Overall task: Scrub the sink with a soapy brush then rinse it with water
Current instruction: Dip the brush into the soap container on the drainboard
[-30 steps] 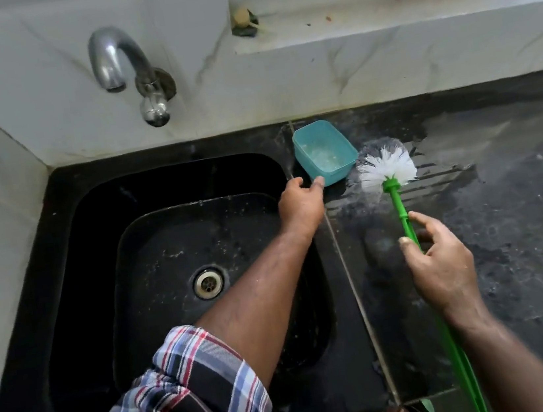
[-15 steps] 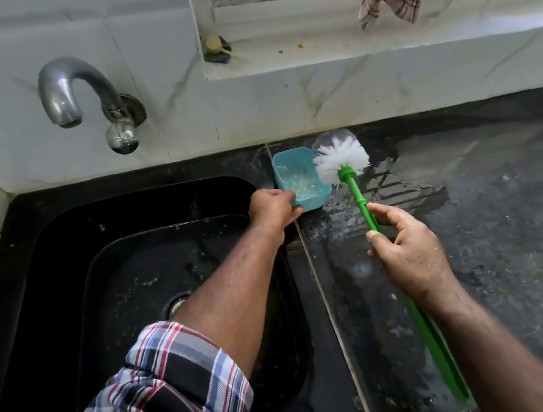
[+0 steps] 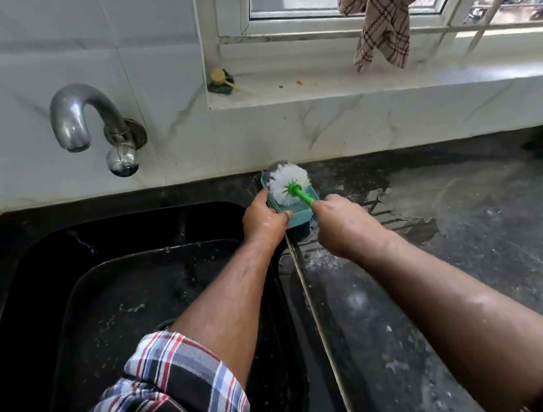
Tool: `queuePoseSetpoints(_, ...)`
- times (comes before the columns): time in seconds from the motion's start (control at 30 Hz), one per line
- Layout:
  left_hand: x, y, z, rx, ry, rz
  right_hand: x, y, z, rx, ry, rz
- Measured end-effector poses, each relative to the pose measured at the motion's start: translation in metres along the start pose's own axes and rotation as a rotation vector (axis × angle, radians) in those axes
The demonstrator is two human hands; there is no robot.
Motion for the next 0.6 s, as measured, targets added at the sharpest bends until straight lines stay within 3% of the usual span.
queuePoseSetpoints(0.3,-0.011,-0.011,0.007,0.087,0.098,-0.038,-0.012,0.001,0.018,0.209,-0.061,0.249)
queuePoseSetpoints(0.47,-0.016,-0.020,0.013,0.108,0.066,0.004,-0.013,0.020,-0.006,-0.077,-0.231,0.428)
queuePoseSetpoints(0.6,-0.018,-0.020,0.013,0.088,0.052,-0.015,-0.023,0.032,0.010,0.212,-0.120,0.291)
Point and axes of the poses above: each hand's wrist, its own x-axis away from the middle knuckle, its own y-axis out of the back of the hand, z = x × y, the point moved 7 cm from there along -x, towards the middle knuckle, and after that the axes turned 9 degrees about -x, right-handed, at the moved point
